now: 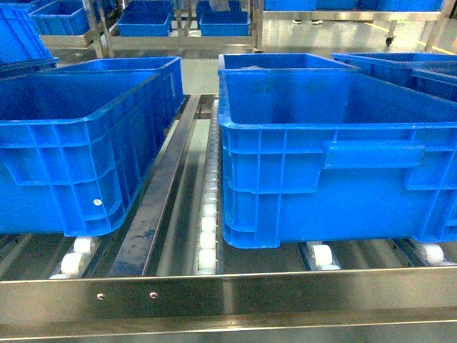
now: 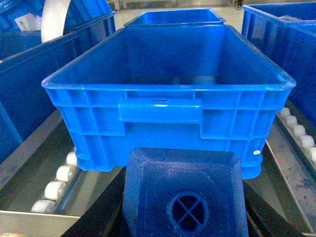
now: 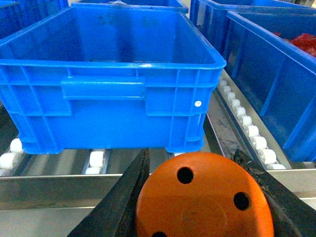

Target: Sort blue parts and orange caps into right shelf containers

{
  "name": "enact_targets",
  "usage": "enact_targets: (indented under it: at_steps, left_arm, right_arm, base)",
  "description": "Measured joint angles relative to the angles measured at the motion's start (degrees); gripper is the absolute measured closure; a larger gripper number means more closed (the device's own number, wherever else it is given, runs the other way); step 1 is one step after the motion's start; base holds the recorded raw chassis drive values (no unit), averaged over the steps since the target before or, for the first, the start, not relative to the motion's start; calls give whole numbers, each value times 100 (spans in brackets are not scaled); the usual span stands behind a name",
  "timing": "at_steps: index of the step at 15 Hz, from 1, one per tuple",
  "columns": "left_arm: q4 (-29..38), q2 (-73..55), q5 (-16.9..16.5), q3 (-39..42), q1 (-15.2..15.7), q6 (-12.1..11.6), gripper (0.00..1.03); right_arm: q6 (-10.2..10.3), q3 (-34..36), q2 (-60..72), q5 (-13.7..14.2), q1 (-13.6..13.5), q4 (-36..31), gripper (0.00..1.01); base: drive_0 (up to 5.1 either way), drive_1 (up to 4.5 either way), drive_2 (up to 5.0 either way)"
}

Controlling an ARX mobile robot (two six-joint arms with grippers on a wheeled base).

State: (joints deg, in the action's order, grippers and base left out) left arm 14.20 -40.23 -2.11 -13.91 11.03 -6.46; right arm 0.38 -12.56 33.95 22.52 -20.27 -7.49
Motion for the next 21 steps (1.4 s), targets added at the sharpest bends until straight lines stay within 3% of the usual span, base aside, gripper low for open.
enact_targets:
  at_steps: [21]
  left_arm:
    - [-4,0,0,0,0,0,59]
  right_arm:
    - [0,0,0,0,0,0,59]
  base:
    - [0,0,0]
